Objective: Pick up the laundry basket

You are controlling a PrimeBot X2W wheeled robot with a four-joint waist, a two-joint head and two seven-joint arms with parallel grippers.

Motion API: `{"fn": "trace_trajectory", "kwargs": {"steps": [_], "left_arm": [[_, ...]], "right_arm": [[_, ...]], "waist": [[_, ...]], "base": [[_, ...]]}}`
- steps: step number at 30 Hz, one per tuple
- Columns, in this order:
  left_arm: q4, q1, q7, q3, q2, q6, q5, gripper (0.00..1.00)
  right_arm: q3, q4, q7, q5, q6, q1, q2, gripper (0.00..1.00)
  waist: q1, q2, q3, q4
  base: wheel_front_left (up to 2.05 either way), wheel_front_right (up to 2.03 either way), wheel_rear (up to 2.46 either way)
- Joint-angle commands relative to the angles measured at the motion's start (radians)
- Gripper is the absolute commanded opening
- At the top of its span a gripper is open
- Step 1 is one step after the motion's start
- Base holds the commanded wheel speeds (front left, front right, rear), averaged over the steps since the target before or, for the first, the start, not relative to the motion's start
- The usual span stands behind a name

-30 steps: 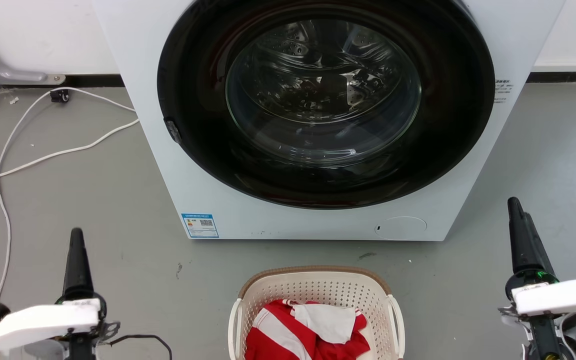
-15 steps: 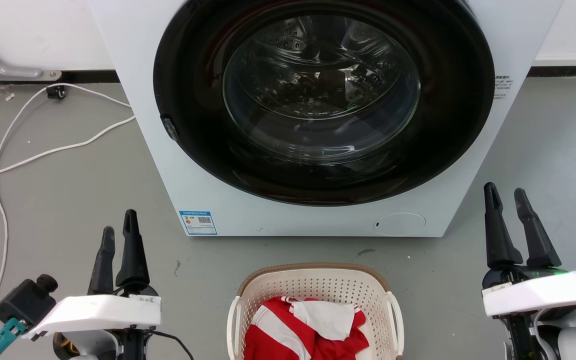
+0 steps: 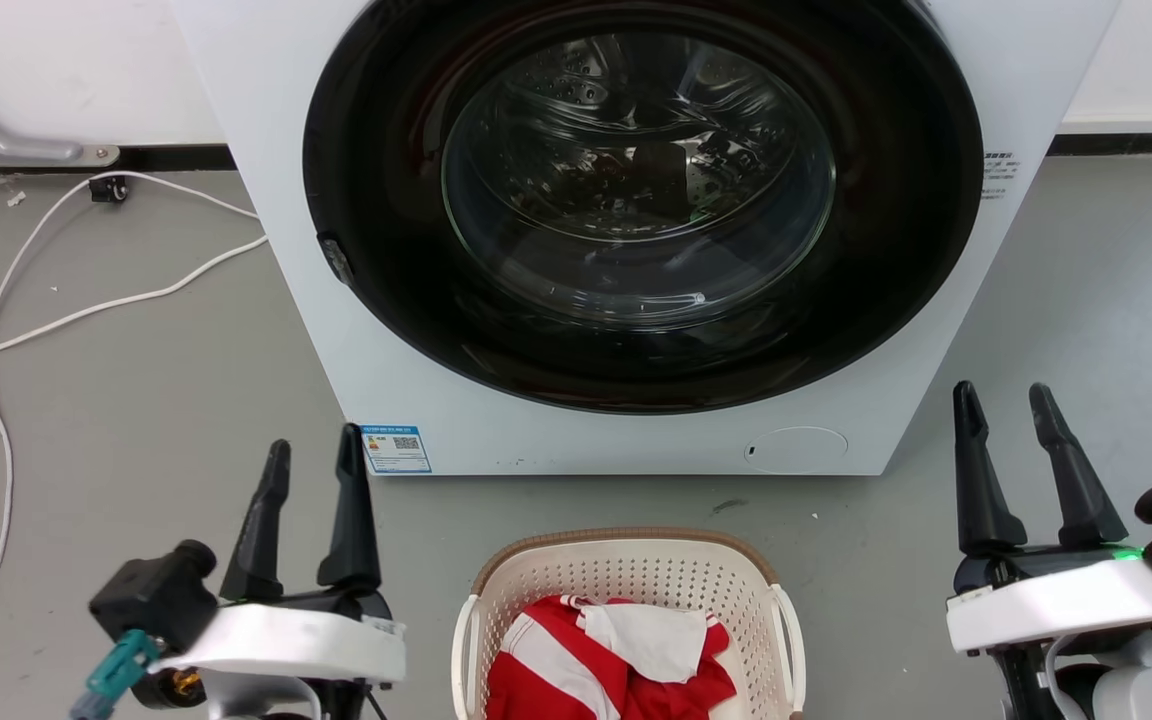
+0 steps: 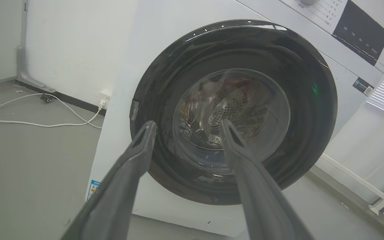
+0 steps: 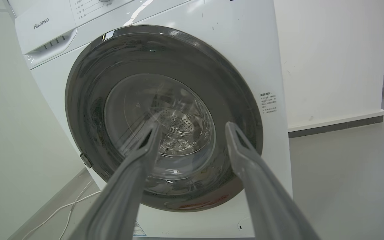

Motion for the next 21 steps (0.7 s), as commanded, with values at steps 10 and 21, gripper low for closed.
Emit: {"fn": "trace_trajectory", "kwargs": {"steps": [10,21], "left_arm": [[0.019,0.012,-0.03,-0.094,0.046,0.064,0.117,1.0],[0.078,0.009,-0.057,-0.161,0.075,0.11,0.248,1.0]], "right_arm": [[-0.01,0.043,-0.031,-0.106,0.002,0.017,-0.001,1.0],[-0.011,0.098,-0.058,-0.192,0.002,0.021,0.0,1.0]], "waist": [[0.0,0.0,-0.002,-0.004],[0.0,0.0,-0.006,-0.009]], "base": [[0.0,0.0,0.0],[0.0,0.0,0.0]]}}
